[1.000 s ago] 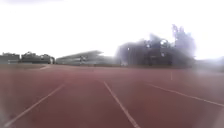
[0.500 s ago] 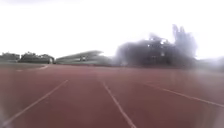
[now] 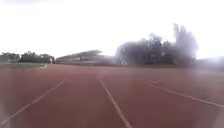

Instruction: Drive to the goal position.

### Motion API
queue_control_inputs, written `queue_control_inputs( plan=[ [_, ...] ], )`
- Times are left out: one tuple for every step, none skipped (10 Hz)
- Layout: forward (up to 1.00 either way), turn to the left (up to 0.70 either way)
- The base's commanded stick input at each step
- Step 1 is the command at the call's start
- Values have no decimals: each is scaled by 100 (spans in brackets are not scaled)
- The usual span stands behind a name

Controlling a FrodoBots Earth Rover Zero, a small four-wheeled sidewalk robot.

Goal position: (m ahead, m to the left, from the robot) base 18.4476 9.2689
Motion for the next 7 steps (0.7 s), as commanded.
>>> queue_control_inputs(
  plan=[
    [45, 0],
    [45, 0],
    [45, 0],
    [45, 0],
    [45, 0],
    [45, 0],
    [45, 0]
  ],
)
